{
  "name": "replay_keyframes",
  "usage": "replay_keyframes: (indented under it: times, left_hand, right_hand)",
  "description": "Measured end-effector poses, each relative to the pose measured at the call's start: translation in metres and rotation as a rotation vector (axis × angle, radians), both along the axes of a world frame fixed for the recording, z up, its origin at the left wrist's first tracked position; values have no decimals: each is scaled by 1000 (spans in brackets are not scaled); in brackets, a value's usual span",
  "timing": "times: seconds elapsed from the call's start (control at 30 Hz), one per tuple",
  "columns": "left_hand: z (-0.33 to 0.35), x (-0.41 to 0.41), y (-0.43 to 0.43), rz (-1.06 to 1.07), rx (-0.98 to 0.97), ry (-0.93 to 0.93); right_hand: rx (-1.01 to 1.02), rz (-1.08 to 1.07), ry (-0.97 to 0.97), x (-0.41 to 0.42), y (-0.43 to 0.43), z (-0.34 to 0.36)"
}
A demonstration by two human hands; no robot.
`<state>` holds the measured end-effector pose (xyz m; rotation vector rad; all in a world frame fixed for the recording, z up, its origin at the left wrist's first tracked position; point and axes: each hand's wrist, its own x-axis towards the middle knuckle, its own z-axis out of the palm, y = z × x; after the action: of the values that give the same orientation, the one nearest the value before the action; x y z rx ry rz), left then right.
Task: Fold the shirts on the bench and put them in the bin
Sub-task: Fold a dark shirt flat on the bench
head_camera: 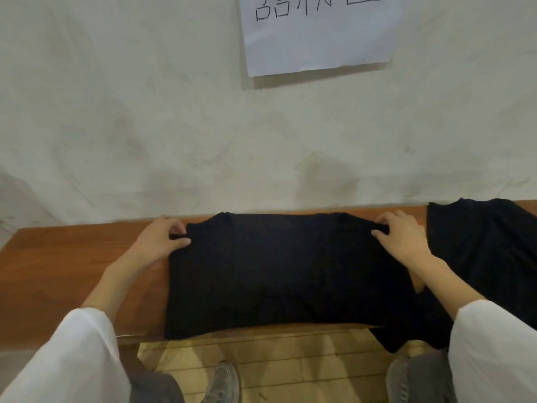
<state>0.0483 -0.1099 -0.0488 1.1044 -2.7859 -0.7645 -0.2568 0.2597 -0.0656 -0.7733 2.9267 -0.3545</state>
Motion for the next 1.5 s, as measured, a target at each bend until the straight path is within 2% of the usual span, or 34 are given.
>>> replay_keyframes:
  times: [0.07, 0.17, 0.27, 0.33, 0.5, 0.6, 0.67, 0.73, 0.8, 0.87, 0.97, 1.13, 1.23, 1.37, 1.5]
  left_hand:
    - [2, -6, -2, -85, 99, -19]
    - [-8, -18, 2, -208, 7, -208]
    - [-4, -24, 3, -148, -5, 6]
    - [-1, -30, -1, -95, -20, 86]
    - [-24, -46, -6, 10, -91, -25]
    - [-24, -53, -1, 106, -77, -57]
    - [-22, -52, 6, 127, -221, -123]
    - [-22, -44, 24, 168, -415, -35]
    - [-30, -30, 54, 162, -466, 111]
    - [-43, -16, 88, 37, -425, 155]
    - [-63, -1, 120, -108, -308, 6]
    - [-67, 15, 115, -33, -357, -104]
    - [-62, 17, 118, 39, -321, -148]
    - [-58, 20, 120, 117, -281, -133]
    - [-44, 23, 121, 101, -282, -281]
  right_hand:
    - [-6, 26, 10, -4, 5, 0]
    - [-126, 64, -35, -6, 15, -1]
    - [-330, 41, -15, -7, 25, 3]
    - [-378, -1, -5, -12, 27, 6]
    - [-228, 17, 17, -23, 17, -9]
    - [-213, -73, 53, -17, 9, -13]
    - [-214, -97, 178, -3, 6, -11]
    - [-256, -5, 271, 24, 3, -11]
    - [-263, 133, 210, 62, 5, -22]
    - [-162, 207, 70, 95, 8, -35]
    - [40, 255, 67, 103, 16, -53]
    - [132, 243, 51, 84, 31, -49]
    - [154, 259, 4, 84, 33, -40]
    - [129, 212, 45, 90, 42, -40]
    - [167, 163, -38, 95, 36, -23]
